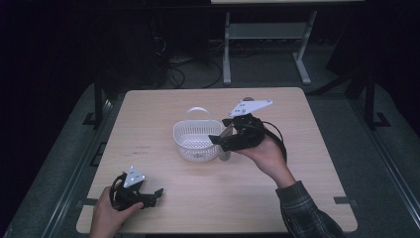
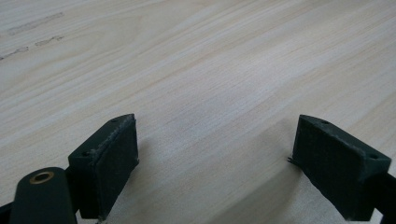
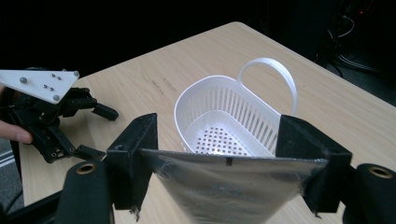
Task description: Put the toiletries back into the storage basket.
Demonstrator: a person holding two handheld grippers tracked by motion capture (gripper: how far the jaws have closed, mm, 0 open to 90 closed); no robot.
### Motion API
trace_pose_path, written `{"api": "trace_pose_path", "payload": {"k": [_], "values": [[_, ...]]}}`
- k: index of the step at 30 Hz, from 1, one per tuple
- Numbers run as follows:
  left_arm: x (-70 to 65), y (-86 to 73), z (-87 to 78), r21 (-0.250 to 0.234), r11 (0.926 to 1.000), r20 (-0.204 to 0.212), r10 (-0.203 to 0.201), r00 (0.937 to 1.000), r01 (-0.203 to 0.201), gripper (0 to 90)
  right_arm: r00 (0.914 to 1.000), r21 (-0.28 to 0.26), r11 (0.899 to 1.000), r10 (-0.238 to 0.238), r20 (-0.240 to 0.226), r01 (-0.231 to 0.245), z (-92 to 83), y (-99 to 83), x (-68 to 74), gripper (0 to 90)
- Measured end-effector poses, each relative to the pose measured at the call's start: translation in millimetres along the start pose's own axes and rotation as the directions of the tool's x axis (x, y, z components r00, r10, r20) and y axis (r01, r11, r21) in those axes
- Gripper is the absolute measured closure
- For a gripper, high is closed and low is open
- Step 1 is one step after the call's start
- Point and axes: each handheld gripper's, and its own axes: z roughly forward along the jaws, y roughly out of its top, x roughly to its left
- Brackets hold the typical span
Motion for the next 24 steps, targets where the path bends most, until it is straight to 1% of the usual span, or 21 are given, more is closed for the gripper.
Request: {"api": "trace_pose_path", "payload": {"k": [4, 7, 13, 15, 24], "values": [[0.1, 0.0, -0.1, 0.001, 1.0000, 0.000, 0.001, 1.0000, -0.001, 13.1, 1.0000, -0.003, 1.000, -0.009, 0.001, 0.009, 0.0, 3.7, -0.7, 29.8], [0.0, 0.0, 0.0, 0.000, 1.0000, 0.000, 0.000, 1.0000, 0.000, 13.1, 1.0000, -0.009, 1.000, -0.004, 0.001, 0.004, -0.2, 6.5, -0.5, 29.8], [0.1, 0.1, -0.2, 0.003, 1.0000, 0.001, 0.000, 1.0000, 0.000, 13.1, 0.9999, -0.016, 1.000, -0.014, 0.005, 0.014, -0.2, 12.3, -2.3, 29.8], [0.2, 0.2, -0.4, 0.005, 1.0000, 0.003, 0.001, 1.0000, -0.001, 13.1, 1.0000, -0.017, 1.000, -0.008, 0.005, 0.008, -0.3, 14.3, -2.7, 29.8], [0.1, 0.1, -0.1, 0.002, 1.0000, 0.002, 0.000, 1.0000, 0.000, 13.1, 0.9999, -0.024, 1.000, -0.011, 0.007, 0.011, 1.6, 23.8, -4.9, 29.8]]}}
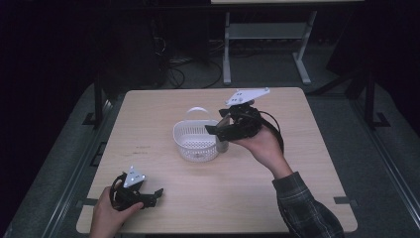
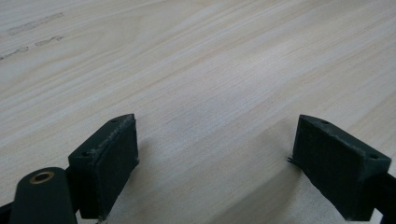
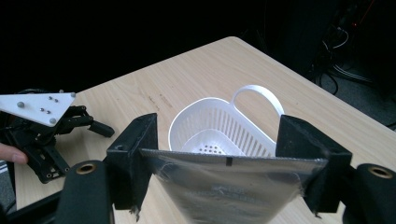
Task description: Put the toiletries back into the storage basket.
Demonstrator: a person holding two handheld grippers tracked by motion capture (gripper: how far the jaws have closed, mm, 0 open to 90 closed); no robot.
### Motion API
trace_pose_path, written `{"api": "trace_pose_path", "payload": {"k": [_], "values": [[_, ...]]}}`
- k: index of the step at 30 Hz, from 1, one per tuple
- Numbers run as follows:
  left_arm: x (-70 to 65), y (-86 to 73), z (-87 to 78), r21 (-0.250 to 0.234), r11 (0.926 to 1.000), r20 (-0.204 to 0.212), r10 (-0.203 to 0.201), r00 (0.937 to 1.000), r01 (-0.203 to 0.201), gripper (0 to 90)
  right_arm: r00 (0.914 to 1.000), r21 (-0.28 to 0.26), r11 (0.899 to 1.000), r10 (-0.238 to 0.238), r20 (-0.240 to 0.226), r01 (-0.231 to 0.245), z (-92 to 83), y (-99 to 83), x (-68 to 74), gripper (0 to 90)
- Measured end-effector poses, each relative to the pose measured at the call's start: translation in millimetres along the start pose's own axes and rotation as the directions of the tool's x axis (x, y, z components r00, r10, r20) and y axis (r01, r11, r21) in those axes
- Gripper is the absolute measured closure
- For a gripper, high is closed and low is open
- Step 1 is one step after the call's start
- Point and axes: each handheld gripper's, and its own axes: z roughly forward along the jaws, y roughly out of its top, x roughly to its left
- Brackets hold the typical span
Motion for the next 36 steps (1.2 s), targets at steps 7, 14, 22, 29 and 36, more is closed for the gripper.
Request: {"api": "trace_pose_path", "payload": {"k": [7, 14, 22, 29, 36], "values": [[0.0, 0.0, 0.0, 0.000, 1.0000, 0.000, 0.000, 1.0000, 0.000, 13.1, 1.0000, -0.002, 1.000, -0.004, 0.003, 0.004, 3.2, 7.7, -0.8, 29.8], [0.0, 0.0, 0.0, -0.001, 1.0000, -0.001, 0.001, 1.0000, -0.001, 13.1, 1.0000, -0.002, 1.000, -0.007, 0.005, 0.007, 6.9, 13.6, -1.9, 29.9], [0.1, 0.0, -0.1, 0.001, 1.0000, 0.000, 0.001, 1.0000, -0.001, 13.1, 1.0000, -0.004, 1.000, -0.004, 0.001, 0.004, 13.7, 16.8, -4.6, 29.8], [0.0, -0.1, 0.1, -0.001, 1.0000, -0.002, 0.001, 1.0000, -0.001, 13.1, 1.0000, -0.007, 1.000, 0.005, 0.006, -0.005, 18.6, 19.4, -9.0, 29.8], [0.1, 0.0, 0.1, -0.001, 1.0000, -0.002, 0.001, 1.0000, -0.001, 13.1, 0.9999, -0.011, 1.000, 0.005, 0.012, -0.005, 24.3, 22.7, -11.5, 29.8]]}}
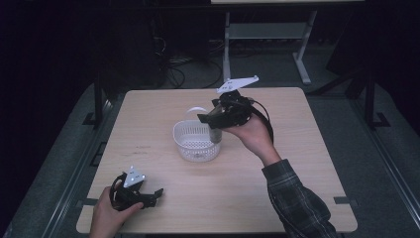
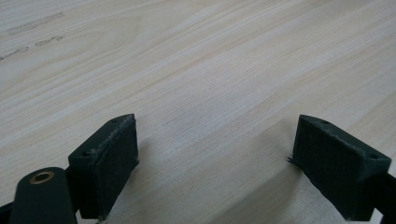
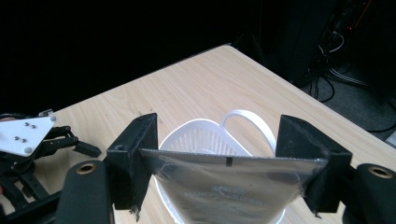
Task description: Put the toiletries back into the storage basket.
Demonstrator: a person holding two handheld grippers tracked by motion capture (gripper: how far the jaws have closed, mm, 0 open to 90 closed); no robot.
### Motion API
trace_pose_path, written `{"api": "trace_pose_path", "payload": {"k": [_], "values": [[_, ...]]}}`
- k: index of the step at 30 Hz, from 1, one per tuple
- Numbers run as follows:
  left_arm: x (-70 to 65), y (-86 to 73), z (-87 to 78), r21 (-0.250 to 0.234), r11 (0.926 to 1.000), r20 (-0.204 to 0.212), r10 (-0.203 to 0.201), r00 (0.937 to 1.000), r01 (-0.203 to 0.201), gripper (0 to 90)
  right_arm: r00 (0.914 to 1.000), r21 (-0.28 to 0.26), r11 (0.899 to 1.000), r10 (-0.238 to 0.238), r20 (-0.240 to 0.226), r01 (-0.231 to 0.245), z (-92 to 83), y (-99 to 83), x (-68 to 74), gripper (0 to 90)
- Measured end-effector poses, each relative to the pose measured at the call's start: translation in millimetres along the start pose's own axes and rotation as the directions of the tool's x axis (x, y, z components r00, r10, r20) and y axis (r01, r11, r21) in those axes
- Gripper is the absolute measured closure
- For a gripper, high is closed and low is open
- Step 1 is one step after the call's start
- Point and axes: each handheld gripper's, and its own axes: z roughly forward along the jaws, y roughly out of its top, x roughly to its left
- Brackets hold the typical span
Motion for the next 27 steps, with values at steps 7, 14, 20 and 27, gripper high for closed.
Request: {"api": "trace_pose_path", "payload": {"k": [7, 14, 20, 27], "values": [[-0.1, 0.0, -0.1, 0.001, 1.0000, -0.001, 0.000, 1.0000, 0.000, 13.1, 1.0000, 0.003, 1.000, -0.003, -0.005, 0.003, 7.4, 3.3, 0.7, 29.8], [0.0, -0.3, -0.4, 0.000, 1.0000, 0.002, 0.003, 1.0000, -0.003, 13.1, 0.9999, 0.008, 1.000, 0.001, -0.013, -0.001, 16.9, 1.8, 1.1, 29.8], [0.1, -0.4, -0.5, 0.001, 1.0000, 0.003, 0.004, 1.0000, -0.004, 13.1, 0.9999, 0.018, 1.000, 0.003, -0.016, -0.003, 24.2, -2.0, 1.2, 29.8], [0.1, -0.5, -0.7, 0.001, 1.0000, 0.002, 0.005, 1.0000, -0.005, 13.1, 0.9998, 0.025, 1.000, 0.000, -0.021, 0.000, 29.9, -5.4, 0.7, 29.8]]}}
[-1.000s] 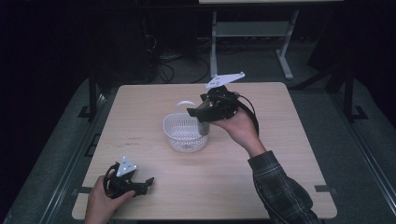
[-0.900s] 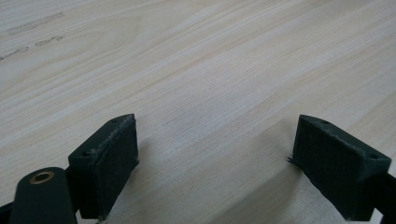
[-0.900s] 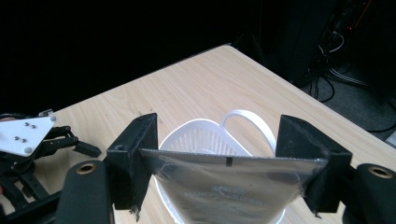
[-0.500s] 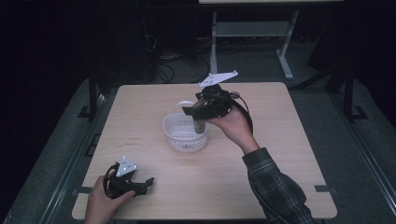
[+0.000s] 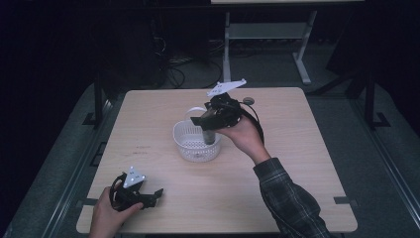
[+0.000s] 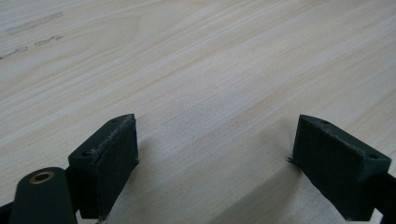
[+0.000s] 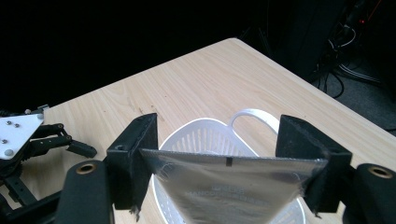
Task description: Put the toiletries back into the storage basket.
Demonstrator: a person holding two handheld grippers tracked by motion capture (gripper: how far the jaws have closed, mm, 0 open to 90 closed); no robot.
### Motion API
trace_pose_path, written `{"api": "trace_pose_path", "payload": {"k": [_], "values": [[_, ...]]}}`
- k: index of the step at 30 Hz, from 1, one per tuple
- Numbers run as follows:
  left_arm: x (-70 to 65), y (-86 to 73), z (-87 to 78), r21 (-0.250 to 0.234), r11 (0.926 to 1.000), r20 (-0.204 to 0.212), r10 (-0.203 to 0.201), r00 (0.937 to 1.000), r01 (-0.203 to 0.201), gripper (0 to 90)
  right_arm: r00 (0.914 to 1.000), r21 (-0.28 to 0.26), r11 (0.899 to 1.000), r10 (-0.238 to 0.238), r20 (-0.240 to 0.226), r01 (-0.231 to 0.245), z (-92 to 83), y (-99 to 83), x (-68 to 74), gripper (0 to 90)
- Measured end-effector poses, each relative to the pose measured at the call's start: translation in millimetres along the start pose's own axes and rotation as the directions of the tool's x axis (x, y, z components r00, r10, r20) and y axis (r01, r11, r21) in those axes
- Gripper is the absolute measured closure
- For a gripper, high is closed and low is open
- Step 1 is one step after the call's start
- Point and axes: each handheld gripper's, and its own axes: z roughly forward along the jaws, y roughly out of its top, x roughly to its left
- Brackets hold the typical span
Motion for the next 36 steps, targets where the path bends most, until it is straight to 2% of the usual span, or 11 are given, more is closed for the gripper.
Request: {"api": "trace_pose_path", "payload": {"k": [36], "values": [[0.2, -0.2, -0.5, 0.003, 1.0000, 0.003, 0.005, 1.0000, -0.005, 13.1, 0.9996, 0.041, 0.999, 0.026, -0.012, -0.025, 25.1, -25.5, -11.3, 29.8]]}}
